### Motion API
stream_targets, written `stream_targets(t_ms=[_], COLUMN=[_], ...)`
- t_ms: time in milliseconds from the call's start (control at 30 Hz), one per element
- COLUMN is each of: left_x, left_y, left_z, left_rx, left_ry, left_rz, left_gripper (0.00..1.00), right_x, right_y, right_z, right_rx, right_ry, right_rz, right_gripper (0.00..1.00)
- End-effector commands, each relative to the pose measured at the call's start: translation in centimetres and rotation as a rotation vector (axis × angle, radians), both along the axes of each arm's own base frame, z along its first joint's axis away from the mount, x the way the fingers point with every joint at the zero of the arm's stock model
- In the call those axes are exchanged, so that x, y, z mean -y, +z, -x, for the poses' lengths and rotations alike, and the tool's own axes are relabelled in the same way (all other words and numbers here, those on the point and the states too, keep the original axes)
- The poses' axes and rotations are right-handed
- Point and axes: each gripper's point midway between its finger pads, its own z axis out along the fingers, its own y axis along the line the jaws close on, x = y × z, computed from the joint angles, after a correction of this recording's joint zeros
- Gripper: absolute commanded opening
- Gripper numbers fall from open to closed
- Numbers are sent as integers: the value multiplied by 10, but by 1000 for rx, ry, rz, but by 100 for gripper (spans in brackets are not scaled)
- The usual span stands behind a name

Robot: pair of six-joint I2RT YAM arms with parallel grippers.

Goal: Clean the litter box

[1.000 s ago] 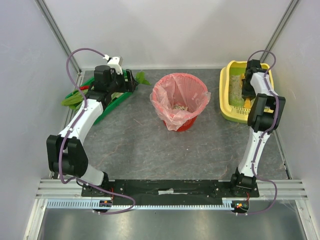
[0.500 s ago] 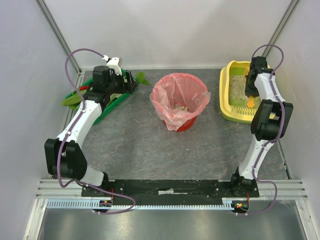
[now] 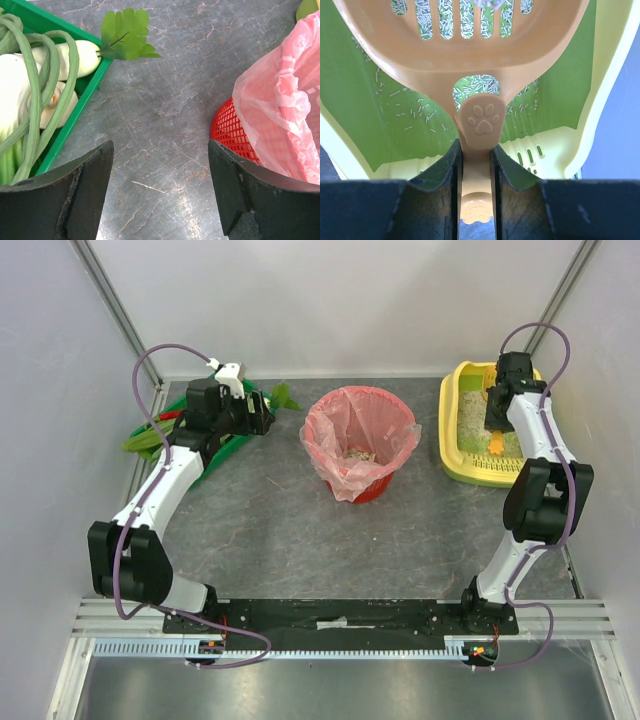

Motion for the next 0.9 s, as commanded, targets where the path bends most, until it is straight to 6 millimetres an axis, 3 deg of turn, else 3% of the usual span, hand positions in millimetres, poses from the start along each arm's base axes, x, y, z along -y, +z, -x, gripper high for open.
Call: stream_targets(t_ms=[0, 267, 400, 533, 633, 733, 867], left_x=[6, 5, 5, 6, 9, 14, 10], left_y=[18, 9, 2, -6, -14, -18, -21], left_z=[-1, -5, -11, -17, -19, -20, -20], left_rx=[77, 69, 62, 49, 30, 23, 17], left_ry=[-36, -25, -28, -38, -54, -85, -82], left_rz=[9, 6, -7, -18, -15, -10, -16], left_gripper=[82, 82, 83, 83, 83, 83, 83], right_x=[-4, -21, -4, -3, -6, -14, -8], right_y=[12, 15, 16, 30, 29, 32, 38], right_z=[-2, -2, 11, 29, 39, 38, 37], right_rx=[53, 71, 101, 138, 123, 122, 129], right_ry=[5, 97, 87, 123, 131, 136, 115], right_rz=[-4, -98, -200, -255, -273, -319, -298], right_gripper=[0, 0, 0, 0, 0, 0, 0])
